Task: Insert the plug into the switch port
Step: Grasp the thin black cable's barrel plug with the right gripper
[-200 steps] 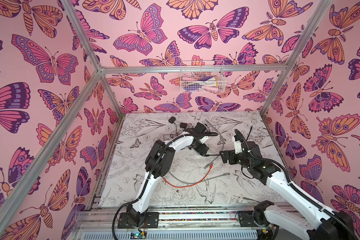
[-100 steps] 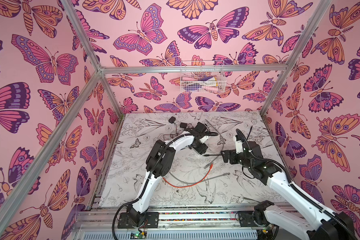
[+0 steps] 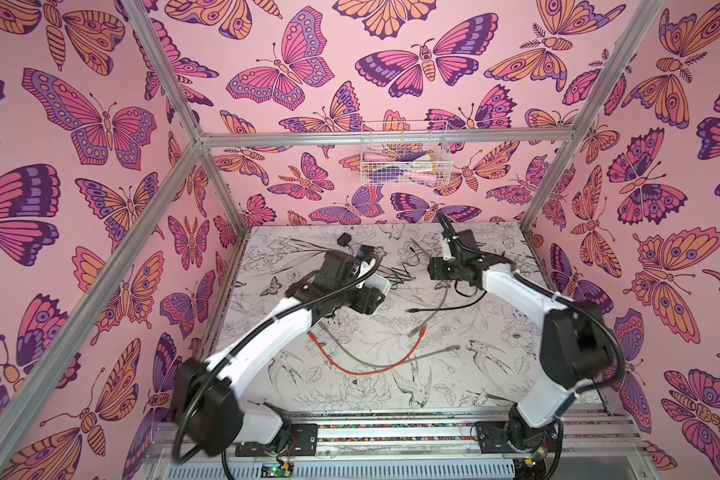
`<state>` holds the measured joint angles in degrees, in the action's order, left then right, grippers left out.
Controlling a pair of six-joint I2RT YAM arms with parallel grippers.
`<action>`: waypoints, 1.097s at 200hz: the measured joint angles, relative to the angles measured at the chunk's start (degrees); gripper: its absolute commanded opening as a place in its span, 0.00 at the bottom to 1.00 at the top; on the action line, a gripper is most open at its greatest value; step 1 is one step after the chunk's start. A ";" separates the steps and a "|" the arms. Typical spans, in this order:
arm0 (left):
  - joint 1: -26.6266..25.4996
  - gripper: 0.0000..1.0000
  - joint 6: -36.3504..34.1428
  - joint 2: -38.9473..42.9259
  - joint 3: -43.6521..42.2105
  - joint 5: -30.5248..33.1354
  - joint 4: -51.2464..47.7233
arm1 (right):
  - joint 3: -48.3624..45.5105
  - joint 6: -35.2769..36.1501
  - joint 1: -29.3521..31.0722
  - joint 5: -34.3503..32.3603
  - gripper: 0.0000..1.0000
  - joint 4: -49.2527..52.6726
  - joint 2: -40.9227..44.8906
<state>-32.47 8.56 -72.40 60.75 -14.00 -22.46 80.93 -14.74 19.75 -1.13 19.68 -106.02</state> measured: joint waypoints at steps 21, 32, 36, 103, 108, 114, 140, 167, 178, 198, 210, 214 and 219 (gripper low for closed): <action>-0.24 0.27 5.66 9.49 -10.01 -0.17 4.76 | 10.86 -0.22 -0.50 1.14 0.65 2.95 -11.13; -0.52 0.28 7.85 12.20 -14.16 -0.13 5.84 | 15.80 -0.52 -0.68 1.40 0.66 4.83 -15.91; -0.61 0.28 8.57 13.16 -15.63 -0.13 5.90 | 17.35 -0.68 -0.76 1.49 0.66 5.25 -17.55; -0.96 0.29 12.59 26.21 -20.63 2.10 3.45 | 36.81 -4.20 -0.83 2.12 0.51 12.17 -33.09; -0.96 0.29 12.59 26.77 -20.63 2.32 3.28 | 38.56 -4.42 -0.79 2.10 0.50 12.79 -34.12; -0.96 0.29 12.61 27.21 -20.63 2.60 3.08 | 40.65 -4.55 -0.66 2.01 0.49 13.70 -35.32; -0.96 0.29 12.61 27.76 -20.63 3.63 1.75 | 52.33 -4.35 0.92 -0.87 0.47 19.89 -42.12; -0.96 0.29 12.57 28.28 -20.63 4.74 -0.07 | 57.33 -3.63 3.26 -5.57 0.44 24.06 -45.16; -0.96 0.29 12.57 28.76 -20.70 5.03 -0.33 | 56.33 -3.39 3.85 -7.13 0.41 23.80 -44.81; -0.96 0.29 12.57 29.53 -20.79 5.20 -0.42 | 51.52 -3.48 4.15 -8.79 0.34 21.90 -42.32; -0.96 0.29 12.57 29.88 -20.87 5.42 -0.55 | 48.33 -3.56 4.09 -10.01 0.31 21.46 -40.48; -0.96 0.29 12.57 29.99 -20.92 5.51 -0.59 | 47.12 -3.67 4.02 -10.45 0.30 21.24 -39.76; -0.96 0.29 12.59 30.16 -20.96 5.53 -0.68 | 45.77 -3.72 4.00 -11.23 0.29 21.20 -38.93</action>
<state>-33.43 21.15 -42.24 39.79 -8.47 -23.14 126.69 -18.46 23.75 -12.36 40.88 -144.94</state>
